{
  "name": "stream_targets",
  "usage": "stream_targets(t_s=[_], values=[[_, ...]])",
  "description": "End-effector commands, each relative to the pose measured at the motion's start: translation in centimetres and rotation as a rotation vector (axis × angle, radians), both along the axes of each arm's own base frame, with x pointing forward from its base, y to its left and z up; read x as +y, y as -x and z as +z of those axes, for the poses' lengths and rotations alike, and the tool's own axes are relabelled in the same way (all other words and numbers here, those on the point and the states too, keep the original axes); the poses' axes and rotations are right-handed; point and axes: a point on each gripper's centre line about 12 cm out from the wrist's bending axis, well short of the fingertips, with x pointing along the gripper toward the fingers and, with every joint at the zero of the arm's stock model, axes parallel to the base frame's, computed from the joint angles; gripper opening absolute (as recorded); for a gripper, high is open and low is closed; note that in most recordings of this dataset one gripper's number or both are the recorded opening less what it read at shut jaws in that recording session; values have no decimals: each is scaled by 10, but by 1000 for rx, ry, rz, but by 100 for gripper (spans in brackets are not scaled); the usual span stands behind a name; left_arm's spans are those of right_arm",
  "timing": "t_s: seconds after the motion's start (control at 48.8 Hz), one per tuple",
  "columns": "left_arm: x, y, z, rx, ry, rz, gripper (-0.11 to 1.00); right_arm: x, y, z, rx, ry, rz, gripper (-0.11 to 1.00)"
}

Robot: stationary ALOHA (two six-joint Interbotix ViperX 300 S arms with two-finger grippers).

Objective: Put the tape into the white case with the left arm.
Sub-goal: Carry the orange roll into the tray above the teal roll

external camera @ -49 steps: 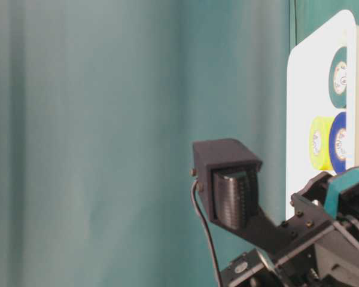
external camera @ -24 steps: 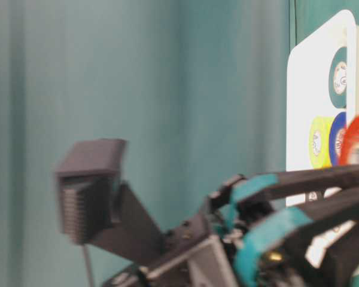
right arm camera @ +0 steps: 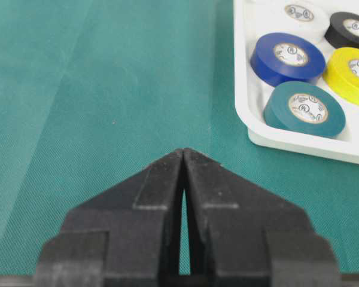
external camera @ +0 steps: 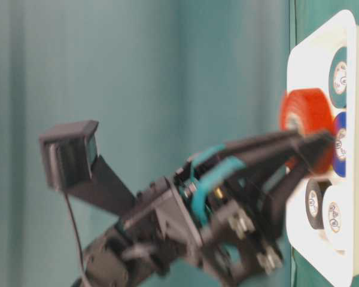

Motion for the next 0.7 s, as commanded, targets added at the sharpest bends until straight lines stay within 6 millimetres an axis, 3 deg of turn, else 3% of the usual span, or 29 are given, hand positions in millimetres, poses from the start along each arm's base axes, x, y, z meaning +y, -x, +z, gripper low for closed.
stream_targets(t_s=[0.0,0.369,0.677], values=[[20,-12,19,-72,-13,35,26,0,-2,4,-14,3,0,-10],[100,-41,14,-104,-90,144,26,0,-2,4,-14,1,0,-10],[146,-44,15,-113,-100,231,26,0,-2,4,-14,3,0,-10]])
